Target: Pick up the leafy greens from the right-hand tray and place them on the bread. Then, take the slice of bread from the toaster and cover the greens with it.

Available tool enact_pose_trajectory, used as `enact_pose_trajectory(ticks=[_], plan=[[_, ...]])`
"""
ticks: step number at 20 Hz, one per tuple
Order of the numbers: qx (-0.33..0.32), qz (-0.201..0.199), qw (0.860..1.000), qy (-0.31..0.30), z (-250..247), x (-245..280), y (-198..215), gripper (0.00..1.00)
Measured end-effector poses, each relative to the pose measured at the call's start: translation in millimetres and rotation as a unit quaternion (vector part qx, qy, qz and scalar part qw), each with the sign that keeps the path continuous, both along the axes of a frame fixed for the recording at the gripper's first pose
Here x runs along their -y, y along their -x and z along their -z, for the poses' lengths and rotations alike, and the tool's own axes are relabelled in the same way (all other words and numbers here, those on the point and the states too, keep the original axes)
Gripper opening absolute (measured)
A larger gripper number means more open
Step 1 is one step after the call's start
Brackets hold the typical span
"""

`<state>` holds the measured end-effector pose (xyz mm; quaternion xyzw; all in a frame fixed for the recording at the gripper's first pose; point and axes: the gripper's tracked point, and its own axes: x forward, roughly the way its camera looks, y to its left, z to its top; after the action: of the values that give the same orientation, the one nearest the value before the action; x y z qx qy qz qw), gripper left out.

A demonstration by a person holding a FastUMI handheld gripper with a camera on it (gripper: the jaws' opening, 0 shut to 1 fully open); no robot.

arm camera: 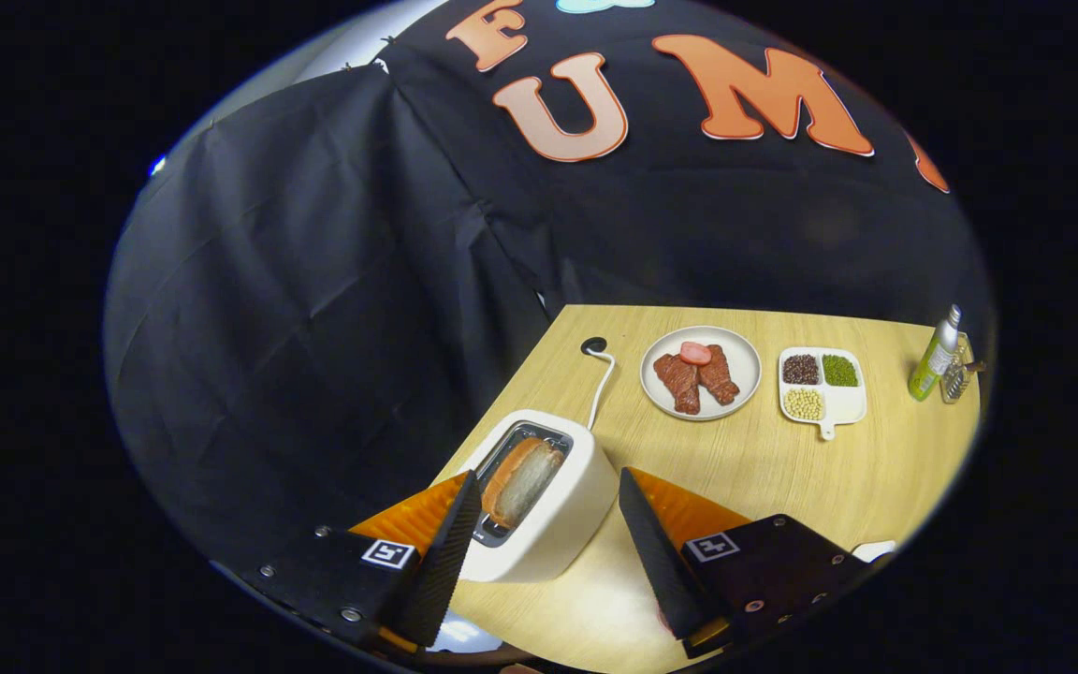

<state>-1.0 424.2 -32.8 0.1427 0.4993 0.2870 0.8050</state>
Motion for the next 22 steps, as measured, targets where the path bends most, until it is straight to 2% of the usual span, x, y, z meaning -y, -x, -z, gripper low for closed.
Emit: enact_pose_trajectory(ticks=[6, 8, 12, 19, 22], plan=[[-0.063, -0.052, 0.996, 0.040, 20.8, -33.3, 13.1, 0.90], [-0.090, -0.056, 0.993, 0.042, 28.2, -46.7, 19.1, 0.90], [-0.102, -0.053, 0.992, 0.051, 34.6, -62.2, 15.5, 0.90], [-0.126, -0.044, 0.987, 0.085, 66.8, -67.3, 13.1, 0.65], [-0.133, -0.038, 0.986, 0.098, 75.2, -68.4, 11.6, 0.50]])
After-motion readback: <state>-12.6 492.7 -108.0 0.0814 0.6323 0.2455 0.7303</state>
